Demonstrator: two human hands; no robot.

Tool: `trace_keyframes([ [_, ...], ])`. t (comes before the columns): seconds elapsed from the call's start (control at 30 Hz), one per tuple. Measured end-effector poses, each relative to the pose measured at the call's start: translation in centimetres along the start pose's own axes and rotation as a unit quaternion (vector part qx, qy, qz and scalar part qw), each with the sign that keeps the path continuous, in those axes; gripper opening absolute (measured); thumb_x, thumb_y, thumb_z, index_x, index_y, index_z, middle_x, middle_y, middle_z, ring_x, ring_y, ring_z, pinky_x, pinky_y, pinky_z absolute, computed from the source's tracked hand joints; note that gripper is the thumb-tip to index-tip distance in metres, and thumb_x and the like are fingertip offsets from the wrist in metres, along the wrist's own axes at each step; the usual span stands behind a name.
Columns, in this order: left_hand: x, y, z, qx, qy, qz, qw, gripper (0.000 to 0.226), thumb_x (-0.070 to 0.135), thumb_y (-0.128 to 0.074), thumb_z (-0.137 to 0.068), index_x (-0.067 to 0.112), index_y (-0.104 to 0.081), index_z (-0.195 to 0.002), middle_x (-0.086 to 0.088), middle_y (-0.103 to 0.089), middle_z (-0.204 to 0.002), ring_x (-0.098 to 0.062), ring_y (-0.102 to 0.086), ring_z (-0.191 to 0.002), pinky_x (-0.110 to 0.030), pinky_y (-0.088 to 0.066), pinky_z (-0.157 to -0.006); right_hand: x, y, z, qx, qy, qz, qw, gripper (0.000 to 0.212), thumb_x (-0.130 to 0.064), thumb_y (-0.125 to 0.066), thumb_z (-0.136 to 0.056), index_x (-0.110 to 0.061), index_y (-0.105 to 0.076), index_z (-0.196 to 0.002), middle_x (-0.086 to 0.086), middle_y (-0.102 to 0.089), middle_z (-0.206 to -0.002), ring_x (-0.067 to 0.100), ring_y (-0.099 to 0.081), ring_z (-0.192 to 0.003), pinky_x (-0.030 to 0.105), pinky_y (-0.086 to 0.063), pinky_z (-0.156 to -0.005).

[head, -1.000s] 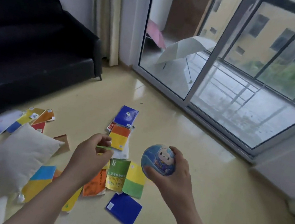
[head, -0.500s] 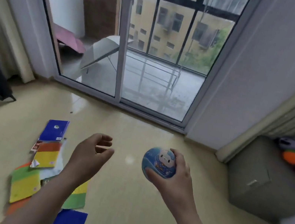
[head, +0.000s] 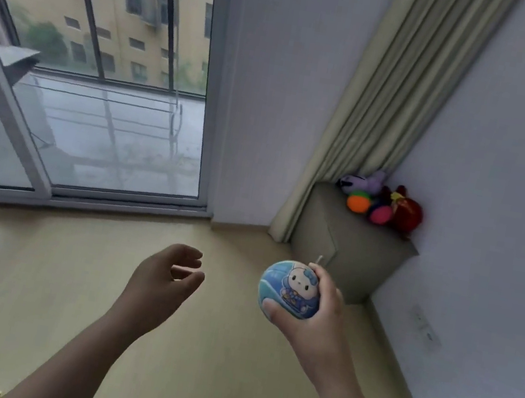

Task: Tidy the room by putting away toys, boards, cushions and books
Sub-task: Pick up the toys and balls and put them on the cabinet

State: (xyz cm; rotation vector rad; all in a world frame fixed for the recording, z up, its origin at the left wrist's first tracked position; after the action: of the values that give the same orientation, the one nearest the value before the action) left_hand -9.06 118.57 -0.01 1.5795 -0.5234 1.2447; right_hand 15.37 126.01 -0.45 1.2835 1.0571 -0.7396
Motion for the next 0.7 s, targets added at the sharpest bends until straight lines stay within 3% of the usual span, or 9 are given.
trace_keyframes([
  [0.1,1.5,-4.4,-4.5,-0.025,-0.005,0.007,1.0,0.021,0.01,-0.065,-0.085,0.021,-0.063,-0.103,0.006,-0.067,-0.1,-0.006,-0.065,-0.086,-0.013,-0.044,-0.056,2.0,3.4,-3.7,0.036,-0.008,0.008,0.999,0.092,-0.049,-0.082,-0.052,-0.032,-0.043,-0.133,-0.013,-0.047,-0.121,0.004,-0.058,-0.107,0.029,-0.055,-0.088],
  [0.2,3.6,-8.7,-9.5,-0.051,-0.021,0.014,0.998,0.018,0.009,-0.065,-0.086,0.02,-0.063,-0.1,0.006,-0.067,-0.099,-0.006,-0.065,-0.085,-0.009,-0.044,-0.052,3.8,6.2,-8.1,0.063,-0.023,0.012,0.998,0.092,-0.045,-0.085,-0.056,-0.033,-0.041,-0.135,-0.01,-0.049,-0.123,0.004,-0.058,-0.108,0.027,-0.054,-0.09],
  [0.3,5.8,-12.7,-14.8,-0.085,-0.033,0.008,0.996,0.015,0.013,-0.065,-0.085,0.023,-0.063,-0.095,0.009,-0.066,-0.099,-0.006,-0.065,-0.084,-0.017,-0.044,-0.056,5.1,9.2,-12.5,0.099,-0.04,0.015,0.994,0.094,-0.051,-0.084,-0.052,-0.034,-0.042,-0.134,-0.006,-0.052,-0.124,0.004,-0.06,-0.106,0.025,-0.055,-0.086],
  [0.57,10.9,-20.7,-26.1,-0.147,-0.072,-0.022,0.986,0.018,0.013,-0.065,-0.084,0.03,-0.06,-0.088,0.012,-0.066,-0.094,0.002,-0.062,-0.081,-0.015,-0.038,-0.058,7.4,14.5,-22.4,0.152,-0.08,0.034,0.985,0.087,-0.028,-0.089,-0.062,-0.029,-0.043,-0.136,-0.005,-0.05,-0.125,0.007,-0.058,-0.108,0.032,-0.053,-0.093],
  [0.7,11.7,-25.2,-30.6,-0.178,-0.067,-0.036,0.981,0.021,0.014,-0.065,-0.084,0.033,-0.059,-0.089,0.012,-0.066,-0.097,0.003,-0.062,-0.083,-0.015,-0.039,-0.059,10.0,16.8,-26.9,0.17,-0.106,0.043,0.979,0.089,-0.038,-0.086,-0.056,-0.031,-0.045,-0.134,-0.005,-0.051,-0.123,0.004,-0.06,-0.103,0.03,-0.054,-0.09],
])
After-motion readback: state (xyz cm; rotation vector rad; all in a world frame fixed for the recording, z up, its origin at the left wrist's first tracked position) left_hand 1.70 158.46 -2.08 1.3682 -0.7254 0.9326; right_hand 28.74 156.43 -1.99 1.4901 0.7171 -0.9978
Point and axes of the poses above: each hand's wrist, its own z-axis away from the middle knuckle, its own y-axis out of the back of the hand, x = y × z, the point moved 10 cm from there along -z, towards the middle knuckle
